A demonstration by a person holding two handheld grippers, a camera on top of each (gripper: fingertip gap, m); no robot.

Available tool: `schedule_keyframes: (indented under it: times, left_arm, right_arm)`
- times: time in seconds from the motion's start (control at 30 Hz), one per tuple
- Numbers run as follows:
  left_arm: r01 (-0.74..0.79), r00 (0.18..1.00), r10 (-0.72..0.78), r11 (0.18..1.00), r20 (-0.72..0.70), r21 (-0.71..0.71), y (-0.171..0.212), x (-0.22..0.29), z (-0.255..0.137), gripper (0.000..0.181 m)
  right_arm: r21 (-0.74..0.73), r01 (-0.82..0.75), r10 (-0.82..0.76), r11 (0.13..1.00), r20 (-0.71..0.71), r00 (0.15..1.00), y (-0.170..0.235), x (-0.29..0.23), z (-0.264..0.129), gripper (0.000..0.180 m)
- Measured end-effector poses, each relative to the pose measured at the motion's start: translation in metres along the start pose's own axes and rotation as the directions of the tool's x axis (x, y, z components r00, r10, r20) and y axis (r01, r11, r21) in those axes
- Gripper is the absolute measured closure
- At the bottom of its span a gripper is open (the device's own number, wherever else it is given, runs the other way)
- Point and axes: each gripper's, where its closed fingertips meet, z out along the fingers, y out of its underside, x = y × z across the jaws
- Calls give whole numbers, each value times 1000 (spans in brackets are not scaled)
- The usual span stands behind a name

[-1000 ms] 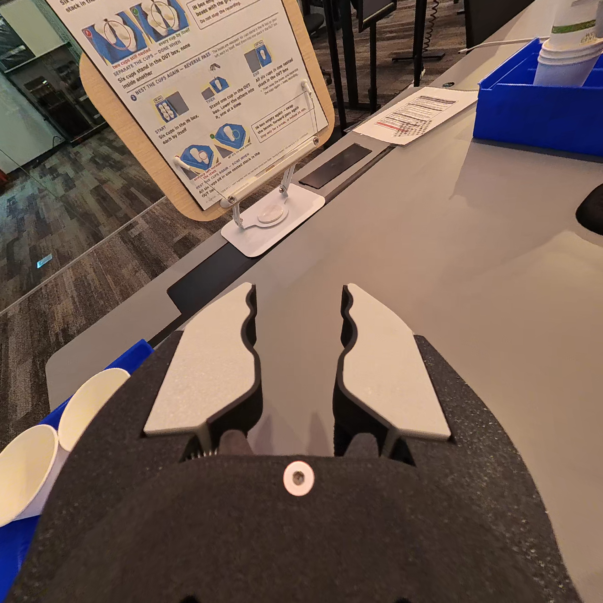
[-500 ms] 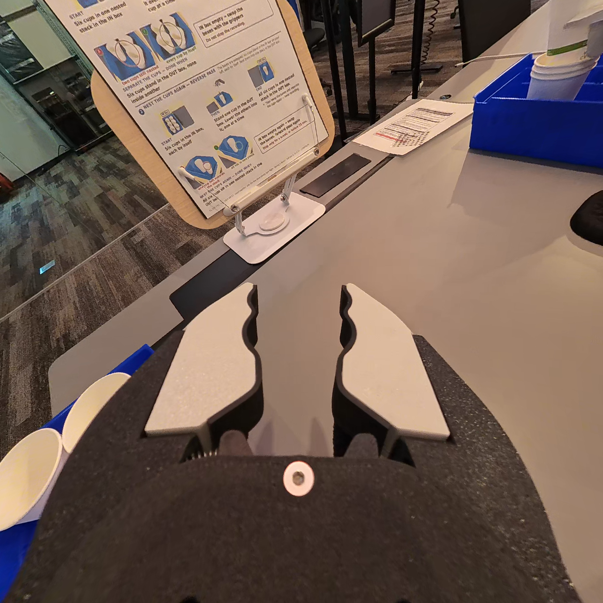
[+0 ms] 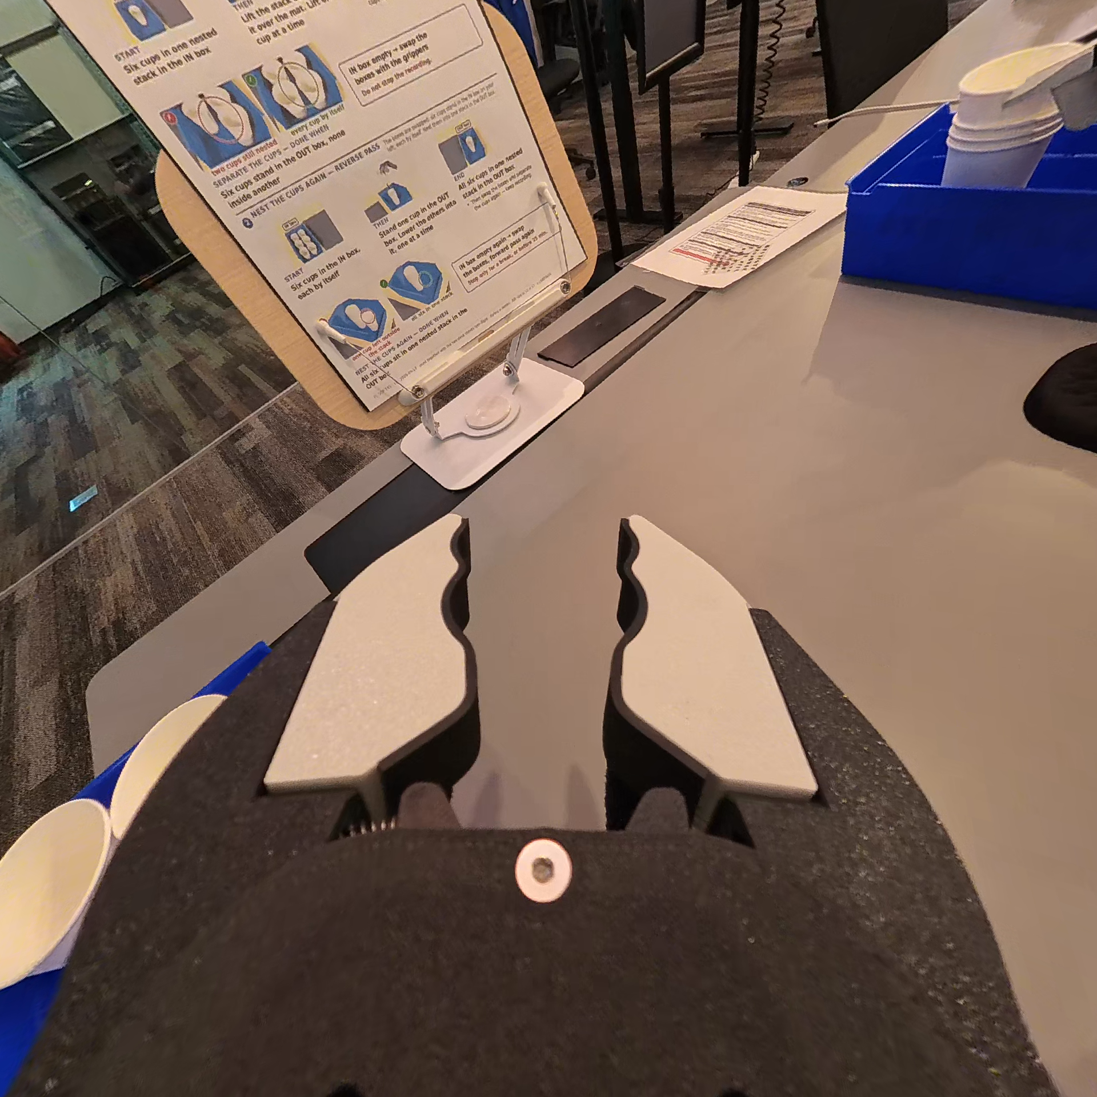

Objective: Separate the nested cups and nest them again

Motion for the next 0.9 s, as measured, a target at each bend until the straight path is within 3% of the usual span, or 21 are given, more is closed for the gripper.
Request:
schedule_keyframes:
  times: [0.23, 0.5, 0.73, 0.9]
  left_arm:
    - [-3, 1000, 3, 1000, 1, 4, -2, 0, 0, 134]
    - [-8, 1000, 8, 1000, 17, -6, -1, -4, -3, 134]
    - [-13, 987, 28, 995, 157, -97, 20, -45, -26, 132]
    - [-26, 982, 81, 953, 172, -301, 64, -95, -49, 133]
  right_arm:
    - [-125, -5, -1, 992, -41, 999, 14, 4, -10, 81]
    - [-61, 75, -81, 995, -103, 991, -11, 1, -28, 75]
    - [99, 164, -158, 981, -67, 985, -59, -36, -62, 78]
    - [244, 216, -242, 945, 81, 967, -92, -93, -77, 82]
